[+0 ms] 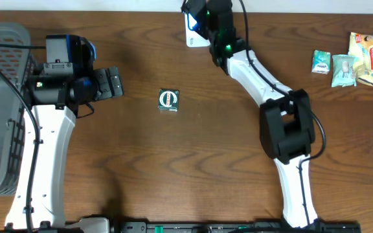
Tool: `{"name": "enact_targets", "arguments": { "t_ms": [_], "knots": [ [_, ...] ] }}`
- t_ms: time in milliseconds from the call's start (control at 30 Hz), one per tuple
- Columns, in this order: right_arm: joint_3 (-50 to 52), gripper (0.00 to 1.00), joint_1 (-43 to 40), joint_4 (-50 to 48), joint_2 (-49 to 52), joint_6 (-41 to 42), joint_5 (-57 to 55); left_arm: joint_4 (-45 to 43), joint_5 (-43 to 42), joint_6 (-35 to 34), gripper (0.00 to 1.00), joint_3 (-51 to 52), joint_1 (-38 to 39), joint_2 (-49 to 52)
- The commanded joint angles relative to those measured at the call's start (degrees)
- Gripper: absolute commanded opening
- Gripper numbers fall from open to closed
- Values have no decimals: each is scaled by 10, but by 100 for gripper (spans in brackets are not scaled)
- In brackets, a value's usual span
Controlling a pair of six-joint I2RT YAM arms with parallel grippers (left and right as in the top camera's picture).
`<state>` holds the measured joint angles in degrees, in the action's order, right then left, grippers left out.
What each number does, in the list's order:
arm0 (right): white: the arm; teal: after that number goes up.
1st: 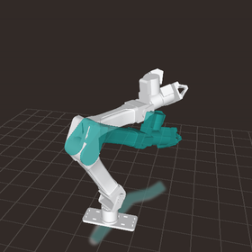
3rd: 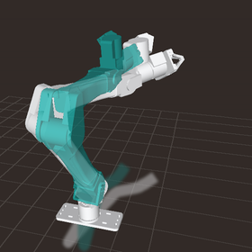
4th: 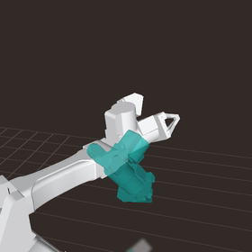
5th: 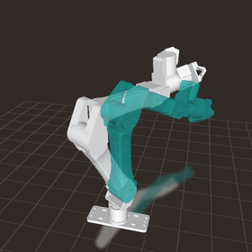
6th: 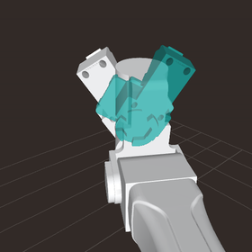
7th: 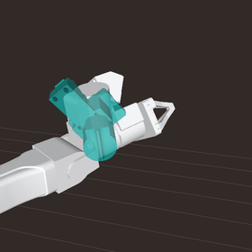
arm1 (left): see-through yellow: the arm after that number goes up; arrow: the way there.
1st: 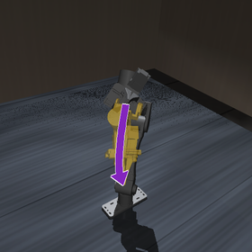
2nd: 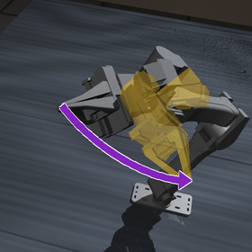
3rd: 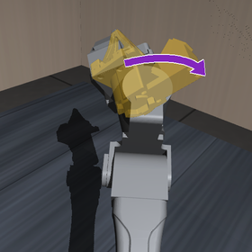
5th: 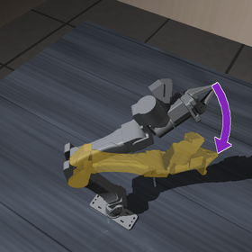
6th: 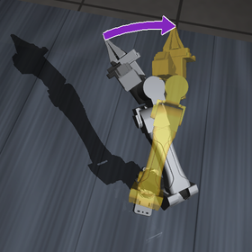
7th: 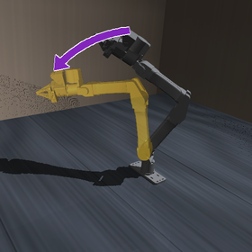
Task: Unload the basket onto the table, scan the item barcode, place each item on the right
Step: 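Raise the orange snack box up in front of the scanner, then carry the snack box to the right table edge and release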
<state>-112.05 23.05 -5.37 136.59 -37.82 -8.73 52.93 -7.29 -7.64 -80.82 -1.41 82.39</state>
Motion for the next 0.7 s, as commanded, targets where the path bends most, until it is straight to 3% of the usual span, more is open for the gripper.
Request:
{"name": "enact_targets", "arguments": {
  "t_ms": [0, 267, 400, 500, 567, 667],
  "knots": [
    [-16, 1, -2, 4, 33, -24, -36, 2, 5, 1, 98, -1, -2, 0],
    [-54, 1, -5, 39, 24, -25, -135, 2, 5, 1, 98, -1, -2, 0],
    [-92, 1, -27, 123, -1, -14, -143, 2, 5, 1, 98, -1, -2, 0],
    [-97, 1, -52, 165, -18, -12, -200, 2, 5, 1, 98, -1, -2, 0],
    [-98, 1, -91, 212, -24, -12, -297, 2, 5, 1, 98, -1, -2, 0],
    [-97, 1, -144, 302, -24, 0, -334, 2, 5, 1, 98, -1, -2, 0]
  ]
}}
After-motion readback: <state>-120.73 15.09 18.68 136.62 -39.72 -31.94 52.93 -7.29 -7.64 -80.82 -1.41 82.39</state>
